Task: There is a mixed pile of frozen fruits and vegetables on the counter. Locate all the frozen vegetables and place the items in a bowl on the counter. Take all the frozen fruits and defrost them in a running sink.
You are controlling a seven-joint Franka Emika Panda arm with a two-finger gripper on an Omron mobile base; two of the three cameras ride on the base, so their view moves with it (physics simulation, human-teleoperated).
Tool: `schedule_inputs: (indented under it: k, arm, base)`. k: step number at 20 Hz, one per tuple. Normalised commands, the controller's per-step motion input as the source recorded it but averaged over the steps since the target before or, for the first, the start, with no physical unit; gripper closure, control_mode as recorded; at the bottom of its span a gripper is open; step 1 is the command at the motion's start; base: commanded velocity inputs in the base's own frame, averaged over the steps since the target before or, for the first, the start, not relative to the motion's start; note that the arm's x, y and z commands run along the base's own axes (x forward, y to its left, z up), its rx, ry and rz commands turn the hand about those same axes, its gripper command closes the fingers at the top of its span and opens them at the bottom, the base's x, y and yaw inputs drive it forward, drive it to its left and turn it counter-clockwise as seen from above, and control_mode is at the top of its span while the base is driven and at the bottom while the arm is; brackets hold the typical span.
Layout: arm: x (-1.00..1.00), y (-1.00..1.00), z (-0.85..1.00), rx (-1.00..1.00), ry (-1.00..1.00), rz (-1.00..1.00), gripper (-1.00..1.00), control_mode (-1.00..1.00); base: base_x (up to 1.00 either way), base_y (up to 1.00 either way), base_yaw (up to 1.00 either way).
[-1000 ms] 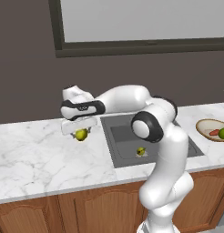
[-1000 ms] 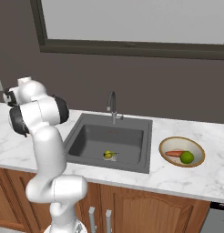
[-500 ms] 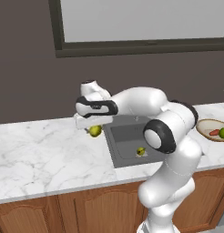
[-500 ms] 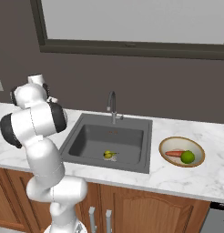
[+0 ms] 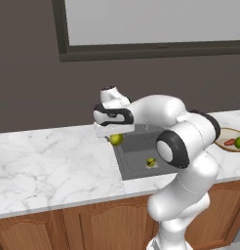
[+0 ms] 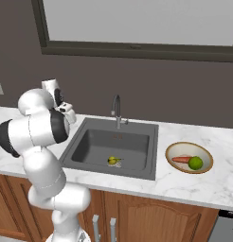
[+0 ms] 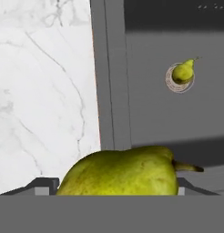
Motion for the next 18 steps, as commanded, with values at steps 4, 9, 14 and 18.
schedule_inputs:
  k: [4,9,14,18]
  arm:
    - [0.28,-0.59,-0.2,-0.03,0.02,-0.07,1.0,-1.0]
    - [0.15,-0.59,-0.14,0.0,0.0,-0.04,1.0,-1.0]
    - [-0.13,-0.3,-0.03,0.04,0.0,0.0,1.0,-1.0]
    - [0.0,-0.6,-0.2,0.04,0.0,0.0,1.0,-1.0]
  base:
    - [0.0,0.0,0.0]
    - [0.0,0.0,0.0]
    - [0.0,0.0,0.0]
    - [0.0,0.0,0.0]
